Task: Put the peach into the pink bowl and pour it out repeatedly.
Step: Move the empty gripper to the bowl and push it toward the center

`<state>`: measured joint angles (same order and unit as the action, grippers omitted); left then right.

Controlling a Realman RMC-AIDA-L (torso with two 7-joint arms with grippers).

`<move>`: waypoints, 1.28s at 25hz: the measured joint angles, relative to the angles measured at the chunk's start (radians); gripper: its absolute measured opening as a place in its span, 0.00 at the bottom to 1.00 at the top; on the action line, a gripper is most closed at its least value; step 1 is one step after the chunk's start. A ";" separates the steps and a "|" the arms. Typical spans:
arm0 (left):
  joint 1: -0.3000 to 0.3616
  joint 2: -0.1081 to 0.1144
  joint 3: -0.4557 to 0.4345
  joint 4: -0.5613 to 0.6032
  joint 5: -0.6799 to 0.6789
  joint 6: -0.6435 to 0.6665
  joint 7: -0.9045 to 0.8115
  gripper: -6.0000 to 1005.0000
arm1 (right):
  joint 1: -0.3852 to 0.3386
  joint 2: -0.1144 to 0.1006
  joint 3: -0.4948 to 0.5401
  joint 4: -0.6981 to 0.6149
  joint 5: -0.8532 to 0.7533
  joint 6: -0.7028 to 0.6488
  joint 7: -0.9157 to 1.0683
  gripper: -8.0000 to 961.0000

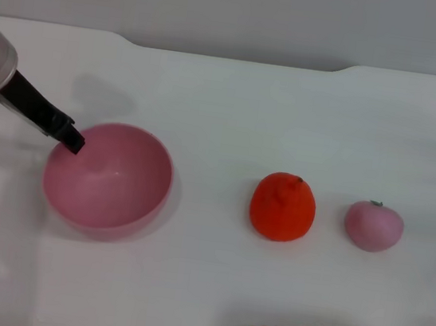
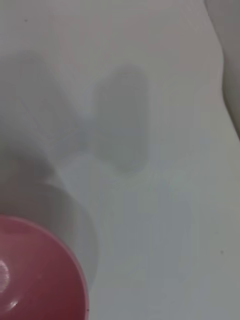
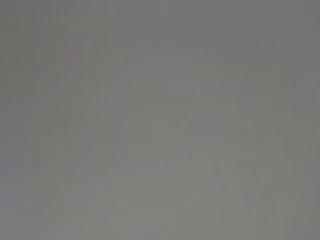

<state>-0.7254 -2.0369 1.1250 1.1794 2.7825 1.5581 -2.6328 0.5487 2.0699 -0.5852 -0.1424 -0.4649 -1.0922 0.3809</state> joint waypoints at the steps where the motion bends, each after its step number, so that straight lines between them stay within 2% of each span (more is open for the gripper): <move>1: 0.001 -0.001 -0.001 -0.010 0.001 -0.004 0.000 0.49 | 0.000 0.000 0.000 0.000 0.000 0.000 0.000 0.53; 14: -0.002 -0.006 0.005 -0.127 0.008 -0.107 0.002 0.48 | 0.011 -0.002 -0.001 -0.004 0.000 0.003 0.001 0.53; 30: 0.004 -0.010 0.009 -0.164 0.044 -0.157 -0.015 0.47 | 0.030 -0.004 -0.001 -0.009 0.000 0.009 -0.006 0.53; 32: 0.005 -0.010 0.012 -0.164 0.045 -0.156 -0.015 0.34 | 0.030 -0.004 -0.001 -0.010 0.001 0.009 -0.006 0.53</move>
<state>-0.7208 -2.0467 1.1368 1.0154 2.8270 1.4021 -2.6480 0.5784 2.0663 -0.5859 -0.1521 -0.4641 -1.0830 0.3753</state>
